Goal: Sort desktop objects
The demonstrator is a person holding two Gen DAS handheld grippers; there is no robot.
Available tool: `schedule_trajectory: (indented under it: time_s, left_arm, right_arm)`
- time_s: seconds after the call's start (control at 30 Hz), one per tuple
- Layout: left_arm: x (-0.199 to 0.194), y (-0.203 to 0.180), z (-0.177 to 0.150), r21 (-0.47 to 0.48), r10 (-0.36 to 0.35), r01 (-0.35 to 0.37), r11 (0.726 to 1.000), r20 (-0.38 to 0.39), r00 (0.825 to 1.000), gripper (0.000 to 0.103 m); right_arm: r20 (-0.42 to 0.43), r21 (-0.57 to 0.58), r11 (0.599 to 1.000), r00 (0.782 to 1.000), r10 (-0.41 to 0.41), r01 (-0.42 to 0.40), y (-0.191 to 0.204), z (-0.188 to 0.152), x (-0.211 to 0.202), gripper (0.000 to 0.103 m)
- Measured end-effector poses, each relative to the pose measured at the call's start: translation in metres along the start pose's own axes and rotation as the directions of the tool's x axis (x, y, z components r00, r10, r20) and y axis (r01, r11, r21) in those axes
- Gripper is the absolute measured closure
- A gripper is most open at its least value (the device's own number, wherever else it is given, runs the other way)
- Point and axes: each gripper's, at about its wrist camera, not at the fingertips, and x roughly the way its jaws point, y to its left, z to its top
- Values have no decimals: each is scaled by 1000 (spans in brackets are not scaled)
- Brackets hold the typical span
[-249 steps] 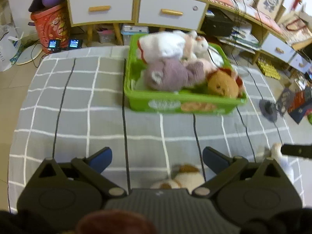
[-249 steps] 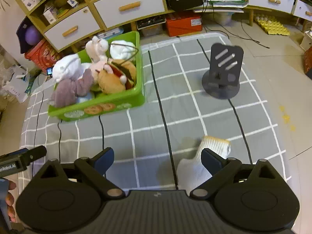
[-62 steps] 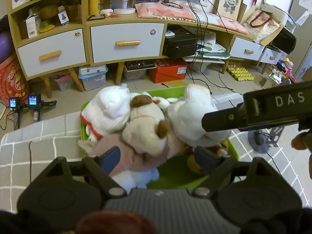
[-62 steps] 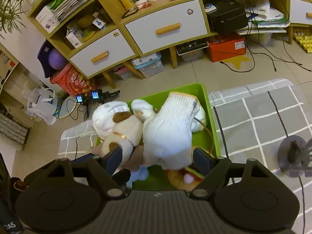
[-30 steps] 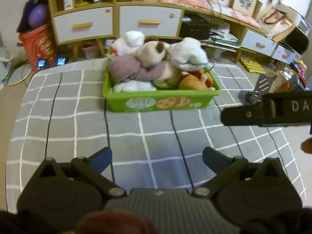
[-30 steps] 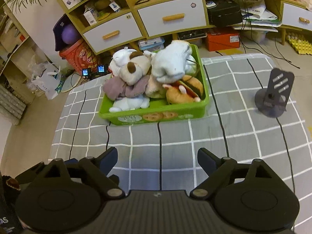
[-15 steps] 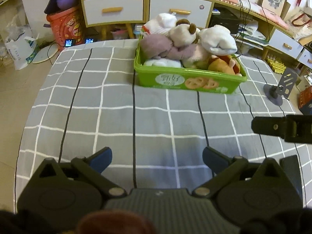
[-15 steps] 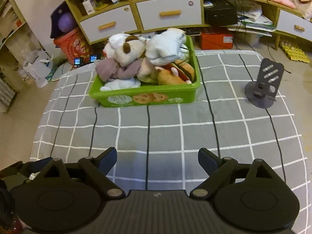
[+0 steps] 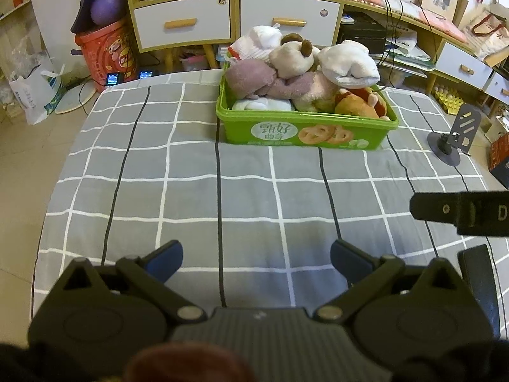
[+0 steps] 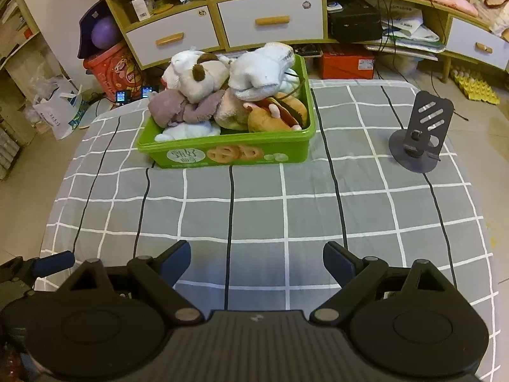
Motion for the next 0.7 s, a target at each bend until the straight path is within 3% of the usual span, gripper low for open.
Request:
schedule_trajectory:
  time_s: [0.7]
  left_arm:
    - [3,-2,-1,11,-12,13,1000,-6,1000,1]
  right_arm:
    - [-20,-8,1000,1000,-4,4,0,-2,6,12]
